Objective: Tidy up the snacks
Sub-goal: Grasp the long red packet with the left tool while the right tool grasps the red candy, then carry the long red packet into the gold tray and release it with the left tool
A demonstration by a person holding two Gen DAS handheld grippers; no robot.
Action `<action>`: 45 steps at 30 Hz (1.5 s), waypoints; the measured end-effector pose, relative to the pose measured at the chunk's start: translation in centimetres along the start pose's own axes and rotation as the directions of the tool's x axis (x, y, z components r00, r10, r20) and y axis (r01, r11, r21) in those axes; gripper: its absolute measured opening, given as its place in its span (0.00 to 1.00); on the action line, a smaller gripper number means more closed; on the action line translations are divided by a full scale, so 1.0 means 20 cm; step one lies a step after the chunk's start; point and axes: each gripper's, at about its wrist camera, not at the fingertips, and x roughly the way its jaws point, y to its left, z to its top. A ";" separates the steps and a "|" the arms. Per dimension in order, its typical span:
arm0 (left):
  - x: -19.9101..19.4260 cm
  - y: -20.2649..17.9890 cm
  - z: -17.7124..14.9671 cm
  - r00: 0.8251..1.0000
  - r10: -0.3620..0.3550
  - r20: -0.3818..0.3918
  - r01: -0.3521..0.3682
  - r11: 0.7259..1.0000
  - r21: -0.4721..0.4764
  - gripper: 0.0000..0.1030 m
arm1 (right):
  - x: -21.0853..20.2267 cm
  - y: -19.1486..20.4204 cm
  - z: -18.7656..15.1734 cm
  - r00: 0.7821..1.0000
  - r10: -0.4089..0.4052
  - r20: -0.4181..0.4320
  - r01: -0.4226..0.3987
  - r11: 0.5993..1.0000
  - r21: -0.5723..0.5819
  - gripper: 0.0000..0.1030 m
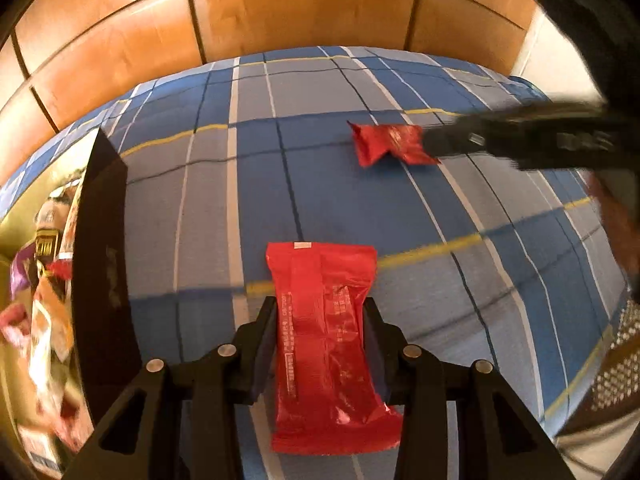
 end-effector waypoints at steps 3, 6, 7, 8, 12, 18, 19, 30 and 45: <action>-0.02 0.02 -0.05 1.000 -0.007 0.013 0.007 1.000 -0.003 0.40 | 0.09 0.07 0.05 0.995 -0.086 -0.057 0.073 0.979 -0.189 0.57; -0.03 0.04 -0.08 1.000 -0.018 0.026 0.019 1.000 -0.018 0.40 | 0.19 0.09 0.10 0.987 -0.119 -0.109 0.084 0.957 -0.278 0.57; -0.03 0.05 -0.09 0.999 -0.021 0.029 0.022 1.000 -0.020 0.40 | 0.22 0.08 0.11 0.985 -0.121 -0.122 0.080 0.953 -0.294 0.58; -0.03 0.05 -0.09 0.999 -0.023 0.031 0.024 0.999 -0.022 0.40 | 0.23 0.08 0.12 0.983 -0.133 -0.125 0.089 0.949 -0.304 0.59; -0.03 0.05 -0.10 0.999 -0.023 0.037 0.023 1.000 -0.021 0.40 | 0.31 0.03 0.15 0.981 -0.122 -0.150 0.078 0.959 -0.272 0.54; -0.04 0.04 -0.12 0.998 -0.017 0.056 0.018 1.000 -0.018 0.41 | 0.26 0.00 0.08 0.988 -0.056 -0.144 0.032 0.986 -0.161 0.35; -0.05 0.04 -0.12 0.998 -0.017 0.059 0.019 1.000 -0.019 0.41 | 0.23 0.01 0.04 0.988 -0.052 -0.147 0.030 0.988 -0.150 0.35; -0.05 0.01 -0.15 0.996 0.024 0.084 -0.023 1.000 -0.012 0.40 | 0.11 0.01 -0.25 0.997 0.015 -0.073 -0.017 1.000 -0.026 0.38; -0.17 -0.03 -0.15 0.991 0.018 0.132 -0.019 1.000 0.004 0.36 | 0.08 0.10 -0.29 1.000 0.017 -0.013 -0.018 0.998 -0.065 0.38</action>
